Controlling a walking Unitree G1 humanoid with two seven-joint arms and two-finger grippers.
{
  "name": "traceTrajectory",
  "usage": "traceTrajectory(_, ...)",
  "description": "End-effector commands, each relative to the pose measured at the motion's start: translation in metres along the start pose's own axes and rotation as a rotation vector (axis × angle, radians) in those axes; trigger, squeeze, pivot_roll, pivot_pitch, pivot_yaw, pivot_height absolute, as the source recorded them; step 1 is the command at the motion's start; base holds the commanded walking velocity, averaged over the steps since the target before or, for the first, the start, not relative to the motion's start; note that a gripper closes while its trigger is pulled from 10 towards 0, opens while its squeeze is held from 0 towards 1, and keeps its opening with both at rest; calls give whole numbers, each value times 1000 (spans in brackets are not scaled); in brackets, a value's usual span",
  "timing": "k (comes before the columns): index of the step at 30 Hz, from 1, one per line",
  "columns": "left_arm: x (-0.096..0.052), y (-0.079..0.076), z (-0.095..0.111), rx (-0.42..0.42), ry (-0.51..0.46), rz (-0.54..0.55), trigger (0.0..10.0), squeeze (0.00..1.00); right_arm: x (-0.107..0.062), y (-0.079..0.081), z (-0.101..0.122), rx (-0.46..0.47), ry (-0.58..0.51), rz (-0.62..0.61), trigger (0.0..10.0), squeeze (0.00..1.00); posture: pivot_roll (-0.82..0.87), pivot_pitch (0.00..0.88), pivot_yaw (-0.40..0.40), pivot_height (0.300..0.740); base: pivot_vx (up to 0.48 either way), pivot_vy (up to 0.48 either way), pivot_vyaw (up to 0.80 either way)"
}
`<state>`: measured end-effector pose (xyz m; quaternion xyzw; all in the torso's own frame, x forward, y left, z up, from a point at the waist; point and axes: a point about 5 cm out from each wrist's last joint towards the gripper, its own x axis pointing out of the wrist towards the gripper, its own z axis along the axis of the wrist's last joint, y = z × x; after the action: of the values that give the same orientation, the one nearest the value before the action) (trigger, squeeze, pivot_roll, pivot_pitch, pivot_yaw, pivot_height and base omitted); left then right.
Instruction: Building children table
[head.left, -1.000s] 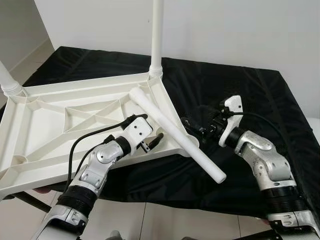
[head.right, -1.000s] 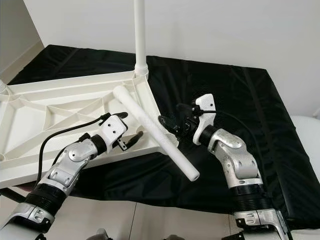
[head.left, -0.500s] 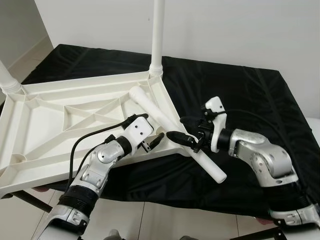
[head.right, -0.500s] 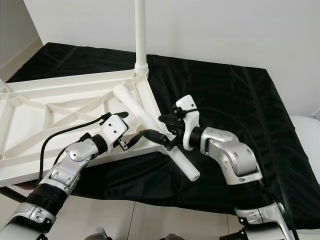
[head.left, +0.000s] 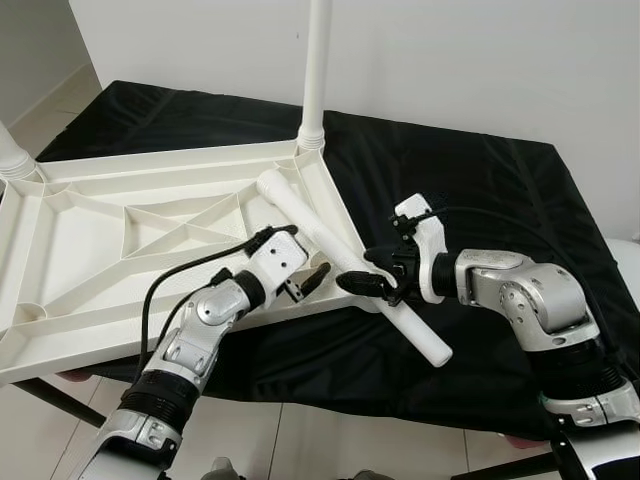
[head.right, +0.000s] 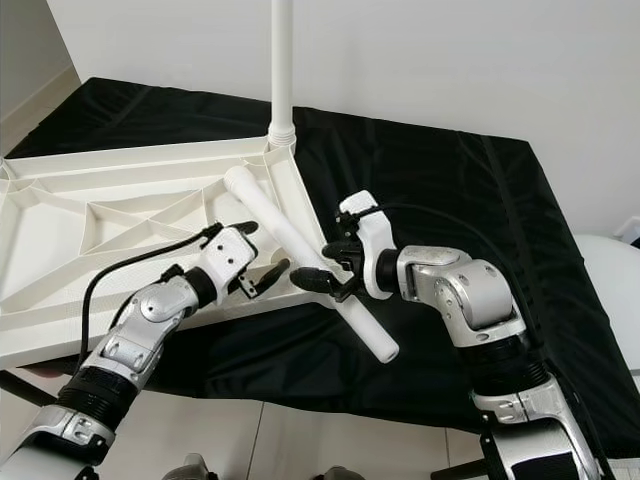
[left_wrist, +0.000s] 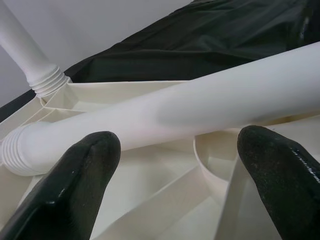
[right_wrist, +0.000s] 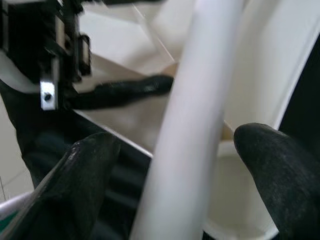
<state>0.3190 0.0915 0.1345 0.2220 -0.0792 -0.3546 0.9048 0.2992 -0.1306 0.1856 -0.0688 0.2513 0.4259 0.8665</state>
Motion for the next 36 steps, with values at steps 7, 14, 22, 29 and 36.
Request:
traceTrajectory(7,2,2,3,-2,-11,65,10000,0,11,1,-21,49,116,-13,10000,0,-18,0,-98,740,0,0,0)
traceTrajectory(14,2,3,4,1,-13,64,10000,0,20,3,-32,90,134,-26,314,0,-19,0,-90,740,0,0,0)
traceTrajectory(22,2,11,7,2,-21,77,10000,0,21,-3,-24,155,97,-57,0,0,-25,0,-82,740,0,0,0)
traceTrajectory(29,1,18,10,4,-31,92,10000,0,20,-7,-21,182,74,-75,0,0,-27,0,-80,740,0,0,0)
traceTrajectory(36,-1,28,18,-96,-82,125,10000,0,16,-23,-5,235,-57,-150,0,0,-27,0,-78,740,0,0,0)
